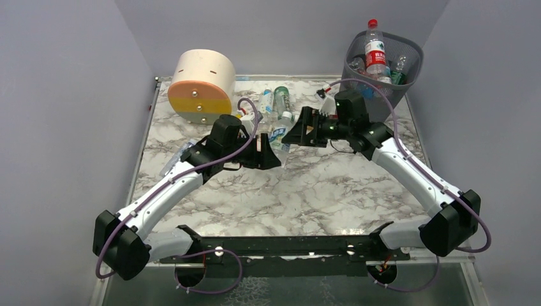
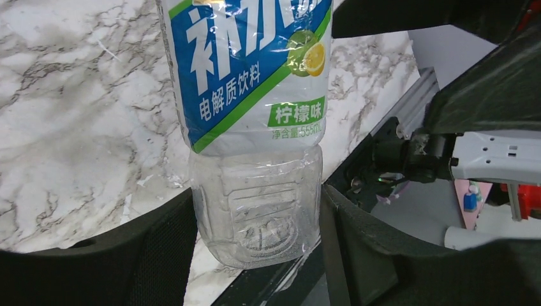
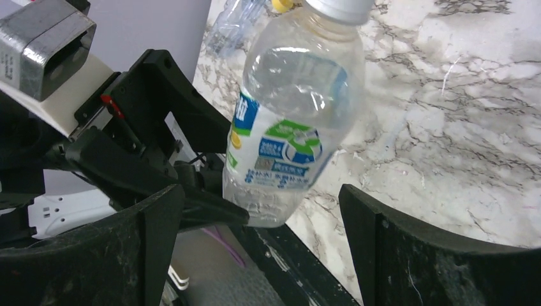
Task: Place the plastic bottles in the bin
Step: Place the plastic bottle in the trash bin.
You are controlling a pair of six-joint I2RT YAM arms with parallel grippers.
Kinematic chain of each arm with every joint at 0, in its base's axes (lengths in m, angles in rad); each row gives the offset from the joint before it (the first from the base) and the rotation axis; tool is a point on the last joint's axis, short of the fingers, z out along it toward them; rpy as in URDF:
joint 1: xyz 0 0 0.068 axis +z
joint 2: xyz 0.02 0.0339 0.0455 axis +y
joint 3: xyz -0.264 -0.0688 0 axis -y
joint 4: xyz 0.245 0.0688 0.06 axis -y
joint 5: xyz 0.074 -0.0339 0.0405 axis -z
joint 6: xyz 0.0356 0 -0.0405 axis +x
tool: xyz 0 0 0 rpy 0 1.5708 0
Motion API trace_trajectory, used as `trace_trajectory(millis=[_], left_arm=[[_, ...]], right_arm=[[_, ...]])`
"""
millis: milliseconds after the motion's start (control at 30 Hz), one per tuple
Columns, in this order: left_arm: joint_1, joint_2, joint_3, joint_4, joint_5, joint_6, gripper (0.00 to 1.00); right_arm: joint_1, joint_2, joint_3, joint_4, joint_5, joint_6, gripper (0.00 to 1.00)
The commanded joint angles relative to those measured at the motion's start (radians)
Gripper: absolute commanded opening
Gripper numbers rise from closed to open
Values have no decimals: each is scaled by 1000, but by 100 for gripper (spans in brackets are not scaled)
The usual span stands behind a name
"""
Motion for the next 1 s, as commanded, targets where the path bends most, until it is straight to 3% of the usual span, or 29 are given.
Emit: trace_trajectory(millis=[0, 433, 500, 600, 800, 867, 967], left_arm=[[-31, -31, 8, 65, 40, -35, 51], [-75, -74, 3, 90, 33, -57, 50], [-76, -76, 5, 92, 31, -52, 50], [-77, -75, 5, 84, 18, -46, 52], [-76, -82, 10, 70, -27, -42, 72], [-77, -98, 26, 56, -30, -41, 97], [-77, -148, 69, 23, -33, -50, 99]], right_arm=[[35, 31, 46, 52, 57, 36, 94], [85, 131, 143, -52, 174, 11, 94], [90, 134, 147, -48, 173, 11, 89], [100, 132, 159, -53, 186, 12, 73], [110, 108, 215, -108, 251, 3, 65], [110, 98, 243, -141, 293, -9, 65], [110, 89, 287, -185, 344, -24, 64]])
